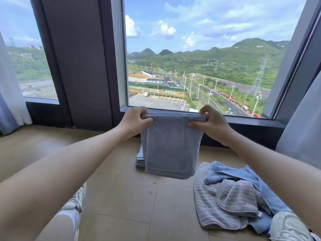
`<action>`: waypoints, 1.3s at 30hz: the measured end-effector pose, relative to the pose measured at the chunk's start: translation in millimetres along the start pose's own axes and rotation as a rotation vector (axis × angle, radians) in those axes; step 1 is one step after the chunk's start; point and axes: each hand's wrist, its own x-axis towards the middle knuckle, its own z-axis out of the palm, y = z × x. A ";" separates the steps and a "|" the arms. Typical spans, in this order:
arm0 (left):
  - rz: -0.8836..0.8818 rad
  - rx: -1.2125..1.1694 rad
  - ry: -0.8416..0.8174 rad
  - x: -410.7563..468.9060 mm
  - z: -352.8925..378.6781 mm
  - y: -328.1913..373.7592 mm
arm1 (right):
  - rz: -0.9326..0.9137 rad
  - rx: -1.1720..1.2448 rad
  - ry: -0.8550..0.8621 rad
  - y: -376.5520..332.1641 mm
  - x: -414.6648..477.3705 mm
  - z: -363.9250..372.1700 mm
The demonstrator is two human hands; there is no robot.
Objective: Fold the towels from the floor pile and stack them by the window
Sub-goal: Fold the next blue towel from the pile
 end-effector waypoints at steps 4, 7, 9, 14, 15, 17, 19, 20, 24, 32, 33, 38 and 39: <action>-0.051 -0.257 0.057 4.2 2.7 10.4 | 0.161 0.403 -0.080 2.4 1.2 -1.2; -0.087 -0.469 0.111 11.6 -2.6 21.8 | 0.245 0.452 -0.281 11.6 -2.5 -1.2; -0.110 -0.611 0.136 14.9 -7.4 27.6 | 0.284 0.445 -0.395 15.9 -5.0 -0.6; -0.134 -0.750 0.116 16.9 -12.4 30.5 | 0.252 0.517 -0.479 12.4 -1.1 13.8; -0.136 -0.776 0.100 16.9 -12.6 29.8 | 0.244 0.527 -0.486 10.9 -0.4 16.3; -0.137 -0.839 0.069 16.1 -13.1 28.1 | 0.229 0.546 -0.495 9.4 -0.4 18.7; -0.156 -0.861 0.059 15.5 -13.2 25.0 | 0.215 0.555 -0.458 6.4 -2.8 18.9; -0.184 -0.857 0.070 16.0 -12.1 22.1 | 0.218 0.565 -0.410 4.8 -3.6 19.1; -0.413 -1.010 0.107 15.8 -0.5 12.5 | 0.241 0.684 -0.188 -4.5 -0.4 18.2; -0.481 -0.796 -0.378 -5.6 -1.1 5.7 | 0.250 0.779 -0.024 -16.9 5.8 23.0; -0.455 -0.739 -0.392 -6.6 -1.4 4.3 | 0.257 0.780 -0.009 -17.3 6.2 23.7; -0.402 -0.723 -0.324 -7.0 7.0 -0.6 | 0.381 0.765 0.014 -15.9 11.1 24.9; -0.426 -0.746 -0.334 -7.4 8.3 -0.8 | 0.418 0.759 0.012 -15.5 12.7 24.2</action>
